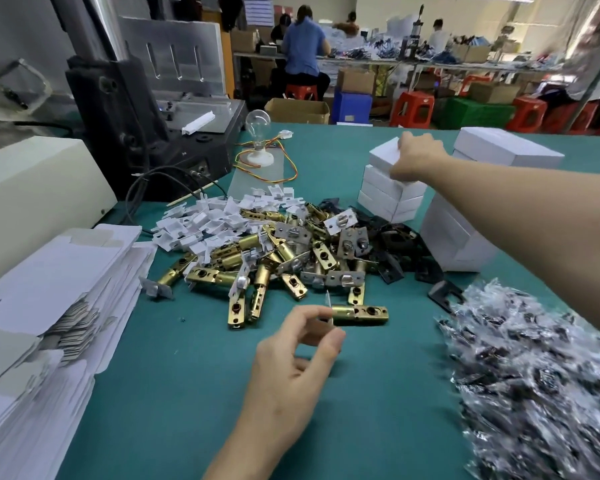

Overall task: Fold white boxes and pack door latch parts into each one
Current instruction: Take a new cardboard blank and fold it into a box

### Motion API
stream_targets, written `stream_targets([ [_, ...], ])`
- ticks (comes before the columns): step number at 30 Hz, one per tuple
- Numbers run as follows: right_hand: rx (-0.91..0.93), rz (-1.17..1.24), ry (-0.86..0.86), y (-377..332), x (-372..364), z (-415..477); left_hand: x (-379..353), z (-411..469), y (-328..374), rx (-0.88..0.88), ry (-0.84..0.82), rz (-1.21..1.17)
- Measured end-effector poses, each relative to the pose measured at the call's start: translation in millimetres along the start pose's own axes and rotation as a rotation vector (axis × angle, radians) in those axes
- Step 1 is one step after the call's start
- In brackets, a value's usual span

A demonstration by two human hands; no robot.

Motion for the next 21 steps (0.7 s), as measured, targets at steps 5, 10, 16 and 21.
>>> stream_targets([
  [5,0.017,-0.035,-0.102,2.6,-11.9,14.9,-1.8,-0.7,-0.9,0.0,-0.018,0.014],
  [10,0.063,-0.052,-0.104,2.6,-11.9,15.6,-2.5,-0.9,-1.6,-0.016,-0.034,0.027],
  [16,0.139,-0.069,-0.013,7.7,-20.8,15.4,-3.0,-2.0,-0.3,-0.016,-0.048,0.061],
  [21,0.172,-0.12,0.095,-17.5,-18.5,-8.2,-0.8,-2.7,3.7,0.008,-0.055,0.067],
])
Point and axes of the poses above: each hand's wrist, its own z-axis towards the middle knuckle, its own x-axis out of the back of the hand, y = z × x, the point moved 3 cm from there along z, towards the middle knuckle
